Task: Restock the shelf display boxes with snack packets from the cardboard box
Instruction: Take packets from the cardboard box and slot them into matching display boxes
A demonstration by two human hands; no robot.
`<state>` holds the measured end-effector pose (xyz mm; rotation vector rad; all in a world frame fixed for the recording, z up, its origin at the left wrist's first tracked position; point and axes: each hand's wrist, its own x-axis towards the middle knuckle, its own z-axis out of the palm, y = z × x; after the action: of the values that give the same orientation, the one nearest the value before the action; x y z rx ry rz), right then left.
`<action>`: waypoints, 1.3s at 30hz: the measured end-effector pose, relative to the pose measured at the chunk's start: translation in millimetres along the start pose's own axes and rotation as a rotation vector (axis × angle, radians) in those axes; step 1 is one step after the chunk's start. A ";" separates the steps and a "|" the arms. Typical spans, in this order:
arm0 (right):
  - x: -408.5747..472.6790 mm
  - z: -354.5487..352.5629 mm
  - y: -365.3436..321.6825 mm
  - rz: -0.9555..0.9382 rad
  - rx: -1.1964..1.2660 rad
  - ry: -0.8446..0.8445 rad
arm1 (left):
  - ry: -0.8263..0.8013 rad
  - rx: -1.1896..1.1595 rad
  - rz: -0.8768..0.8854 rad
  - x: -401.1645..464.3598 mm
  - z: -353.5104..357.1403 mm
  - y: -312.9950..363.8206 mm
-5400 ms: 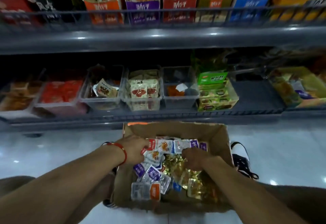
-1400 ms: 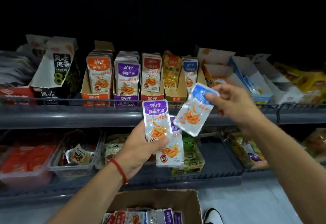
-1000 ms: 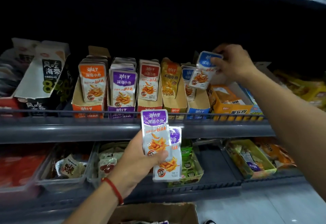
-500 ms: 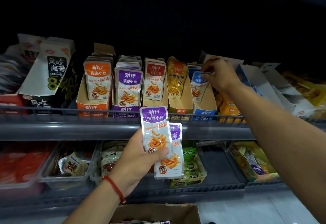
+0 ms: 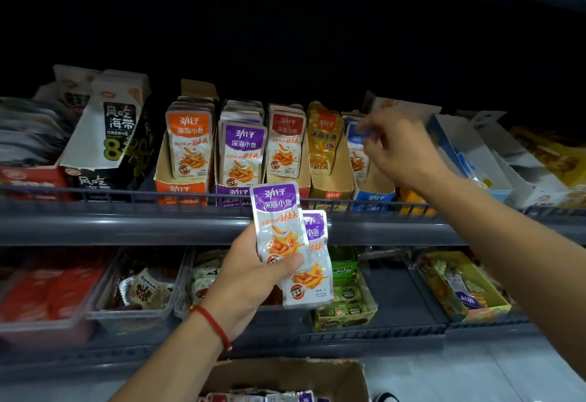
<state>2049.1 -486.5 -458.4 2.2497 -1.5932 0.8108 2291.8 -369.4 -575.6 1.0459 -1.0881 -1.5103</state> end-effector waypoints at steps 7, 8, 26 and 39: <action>-81.2 -7.6 -75.1 -0.017 0.473 -0.374 | 0.032 -0.106 0.022 -10.8 -6.6 0.6; -86.2 -5.5 -81.0 0.036 0.550 -0.379 | 0.028 -0.103 0.031 -12.5 -8.1 1.2; -69.0 -1.3 -134.3 0.268 0.777 -0.626 | -0.183 0.235 0.008 -33.3 -43.6 13.6; -47.3 -1.9 -141.6 0.279 0.869 -0.616 | 0.013 0.091 0.108 -34.9 -56.8 17.6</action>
<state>2168.6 -397.7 -470.2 3.1526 -2.1493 1.1114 2356.0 -345.5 -568.3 1.0408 -1.1949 -1.3766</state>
